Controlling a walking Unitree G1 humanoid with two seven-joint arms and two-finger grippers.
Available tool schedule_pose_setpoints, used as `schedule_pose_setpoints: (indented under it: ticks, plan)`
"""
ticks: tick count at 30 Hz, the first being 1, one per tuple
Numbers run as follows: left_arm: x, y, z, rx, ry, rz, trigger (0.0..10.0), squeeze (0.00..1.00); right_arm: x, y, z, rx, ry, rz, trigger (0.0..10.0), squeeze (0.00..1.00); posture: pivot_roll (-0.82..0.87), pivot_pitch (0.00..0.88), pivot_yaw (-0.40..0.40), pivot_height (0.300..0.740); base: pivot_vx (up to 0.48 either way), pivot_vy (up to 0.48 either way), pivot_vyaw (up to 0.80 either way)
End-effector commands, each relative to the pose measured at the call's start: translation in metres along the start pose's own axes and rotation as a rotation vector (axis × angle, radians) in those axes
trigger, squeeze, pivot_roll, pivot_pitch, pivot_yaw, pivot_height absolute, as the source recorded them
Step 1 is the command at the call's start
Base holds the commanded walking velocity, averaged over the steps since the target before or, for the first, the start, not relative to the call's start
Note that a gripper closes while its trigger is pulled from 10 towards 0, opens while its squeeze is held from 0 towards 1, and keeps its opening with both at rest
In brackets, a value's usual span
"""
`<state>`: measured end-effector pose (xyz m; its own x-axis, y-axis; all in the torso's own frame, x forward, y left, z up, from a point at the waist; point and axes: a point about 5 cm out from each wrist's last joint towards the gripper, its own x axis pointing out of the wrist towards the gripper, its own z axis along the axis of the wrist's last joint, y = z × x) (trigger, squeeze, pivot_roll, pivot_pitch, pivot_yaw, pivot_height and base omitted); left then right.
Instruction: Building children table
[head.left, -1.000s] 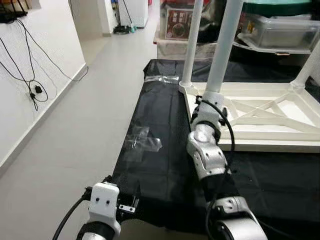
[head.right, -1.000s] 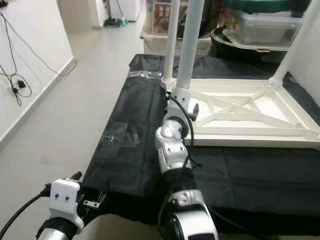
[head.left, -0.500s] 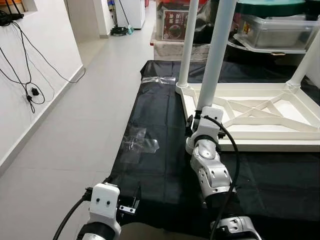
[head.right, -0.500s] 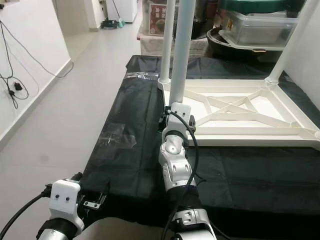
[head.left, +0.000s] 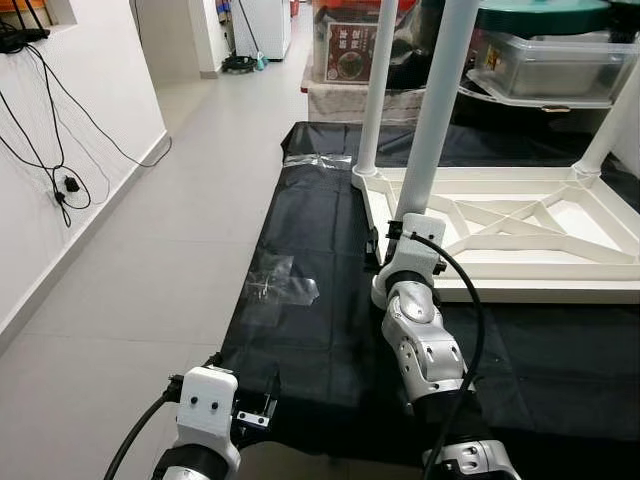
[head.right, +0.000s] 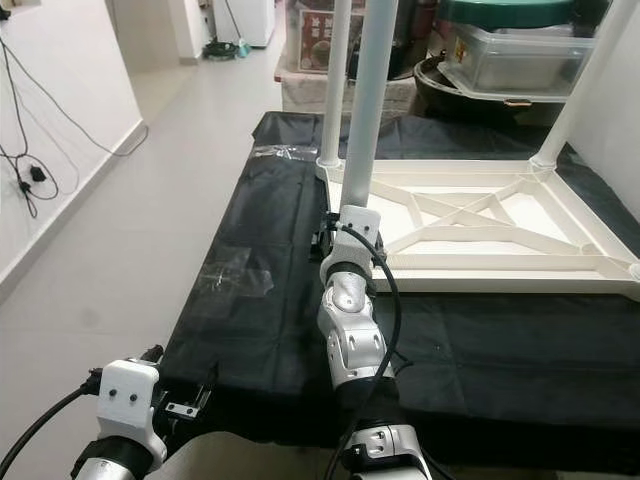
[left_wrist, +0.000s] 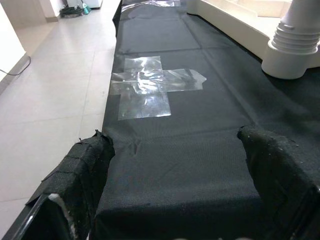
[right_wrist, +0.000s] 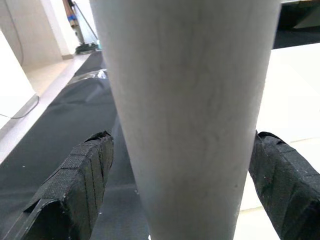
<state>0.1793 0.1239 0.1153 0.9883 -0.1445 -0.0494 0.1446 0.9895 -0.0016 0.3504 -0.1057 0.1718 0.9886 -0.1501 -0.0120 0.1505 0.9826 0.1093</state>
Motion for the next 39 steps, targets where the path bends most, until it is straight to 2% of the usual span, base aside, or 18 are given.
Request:
schedule_pose_setpoints:
  ticks: [1,11,14,18,25,28,30,39]
  plan:
    - [-0.001,0.001,-0.004,-0.003,0.024,-0.001,10.0,0.00,-0.001,-0.001,-0.004,0.016,0.008,0.015,10.0,0.00,0.12,0.044,-0.020,0.740,0.000,0.000,0.00]
    - [-0.001,0.001,-0.005,-0.003,0.025,-0.001,10.0,0.00,0.003,-0.005,-0.004,0.019,0.006,0.067,10.0,0.00,0.12,0.044,-0.020,0.740,0.000,0.000,0.00]
    - [0.000,0.001,-0.005,-0.003,0.025,-0.001,10.0,0.00,0.005,-0.017,-0.004,0.001,0.013,0.082,10.0,0.00,0.12,0.050,-0.021,0.740,0.000,0.000,0.00]
    - [0.000,0.001,-0.005,-0.003,0.026,0.000,10.0,0.00,0.004,-0.022,-0.005,-0.010,0.016,0.076,10.0,0.00,0.12,0.050,-0.021,0.740,0.000,0.000,0.00]
    - [0.000,0.002,-0.005,-0.004,0.027,0.000,10.0,0.00,-0.006,-0.033,-0.012,-0.025,0.039,0.121,10.0,0.00,0.11,0.051,-0.017,0.740,0.000,0.000,0.00]
    - [0.000,0.002,-0.005,-0.005,0.026,0.000,10.0,0.00,-0.010,-0.033,-0.015,-0.025,0.049,0.147,10.0,0.00,0.11,0.051,-0.017,0.740,0.000,0.000,0.00]
    - [0.000,0.002,-0.005,-0.004,0.026,0.001,10.0,0.00,-0.018,-0.034,-0.021,-0.026,0.070,0.180,10.0,0.00,0.11,0.049,-0.019,0.740,0.000,0.000,0.00]
    - [0.001,0.002,-0.005,-0.003,0.024,0.003,10.0,0.00,-0.030,-0.032,-0.026,-0.031,0.100,0.240,10.0,0.00,0.11,0.049,-0.019,0.740,0.000,0.000,0.00]
